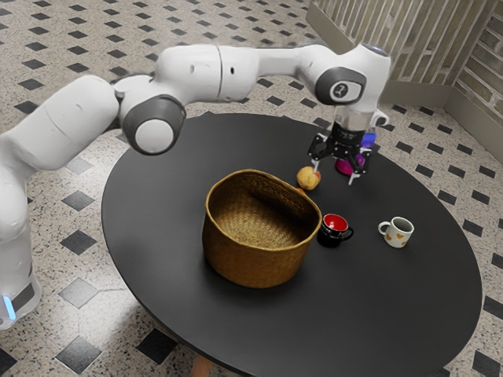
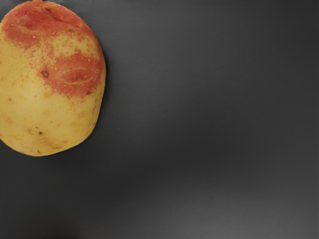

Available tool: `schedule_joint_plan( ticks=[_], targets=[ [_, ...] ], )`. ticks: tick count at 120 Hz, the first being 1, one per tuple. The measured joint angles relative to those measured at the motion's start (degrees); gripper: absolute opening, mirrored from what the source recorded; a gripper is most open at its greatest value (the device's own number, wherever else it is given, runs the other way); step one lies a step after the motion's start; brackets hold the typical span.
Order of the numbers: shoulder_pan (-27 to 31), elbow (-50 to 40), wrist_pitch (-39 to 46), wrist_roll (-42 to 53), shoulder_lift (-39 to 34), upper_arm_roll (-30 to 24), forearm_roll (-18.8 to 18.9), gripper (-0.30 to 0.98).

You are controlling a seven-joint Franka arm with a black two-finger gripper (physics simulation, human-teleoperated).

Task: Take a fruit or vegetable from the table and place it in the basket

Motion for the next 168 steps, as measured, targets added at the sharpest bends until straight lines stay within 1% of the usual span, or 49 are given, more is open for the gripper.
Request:
schedule_joint_plan(
  ticks=[18,31,50,78,94,104,113,127,168],
  targets=[
    [1.1,2.9,2.5,1.3,3.0,0.1,0.0,0.69],
    [1.3,3.5,3.6,2.2,3.4,0.7,0.1,0.69],
    [3.3,4.0,4.5,4.1,3.4,1.8,0.5,0.69],
    [4.1,3.9,5.2,6.9,6.1,1.8,1.0,0.69],
    [4.8,4.4,5.7,8.2,6.4,1.9,1.1,0.69],
    [4.4,3.6,5.8,9.0,5.1,2.1,1.3,0.69],
    [3.4,0.9,5.9,9.6,2.9,4.1,1.1,0.69],
    [2.6,-2.5,6.0,10.5,1.0,5.6,0.6,0.69],
    [0.8,-7.1,6.0,12.3,-1.8,5.7,-0.4,0.69]
  ],
)
